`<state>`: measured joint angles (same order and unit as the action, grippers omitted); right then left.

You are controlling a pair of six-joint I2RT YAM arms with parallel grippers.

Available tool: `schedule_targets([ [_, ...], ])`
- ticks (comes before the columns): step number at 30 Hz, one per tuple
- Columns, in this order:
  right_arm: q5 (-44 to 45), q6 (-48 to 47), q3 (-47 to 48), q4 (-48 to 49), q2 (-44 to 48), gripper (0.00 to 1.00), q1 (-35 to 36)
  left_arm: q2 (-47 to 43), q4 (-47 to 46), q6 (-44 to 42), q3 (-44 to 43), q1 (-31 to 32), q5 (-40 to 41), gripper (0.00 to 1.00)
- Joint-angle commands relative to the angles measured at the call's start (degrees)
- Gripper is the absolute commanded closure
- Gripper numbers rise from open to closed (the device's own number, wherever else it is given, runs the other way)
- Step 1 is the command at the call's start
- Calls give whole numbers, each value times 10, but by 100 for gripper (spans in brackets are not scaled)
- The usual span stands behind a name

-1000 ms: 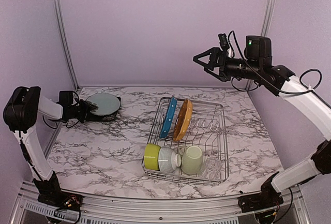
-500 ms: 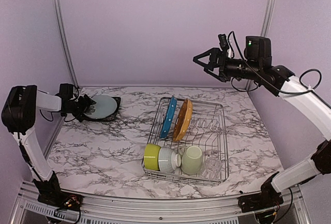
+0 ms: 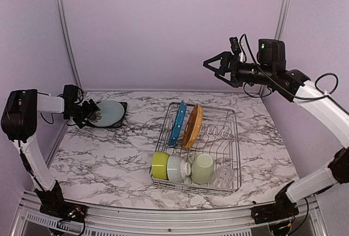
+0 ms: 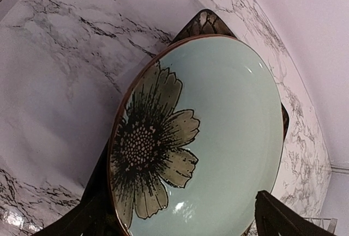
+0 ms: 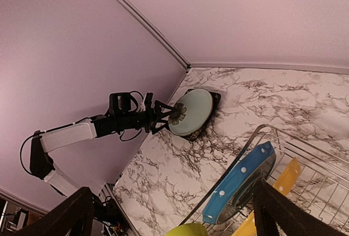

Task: Unload the mixed dishes from the dish rack
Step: Place the plate on the plate.

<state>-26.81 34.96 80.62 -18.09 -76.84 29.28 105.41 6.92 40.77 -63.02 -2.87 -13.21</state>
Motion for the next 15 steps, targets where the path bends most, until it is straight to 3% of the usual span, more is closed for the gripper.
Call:
schedule_targets([
  [1, -5, 3, 0, 4, 2, 2, -4, -14, 39, -34, -20, 6, 18, 2],
  [10, 33, -20, 37, -73, -14, 2, -1, -44, 153, -123, -95, 44, 153, 1],
  [15, 102, -51, 96, -158, -44, 1, 10, -85, 200, -162, -139, 55, 238, 1],
])
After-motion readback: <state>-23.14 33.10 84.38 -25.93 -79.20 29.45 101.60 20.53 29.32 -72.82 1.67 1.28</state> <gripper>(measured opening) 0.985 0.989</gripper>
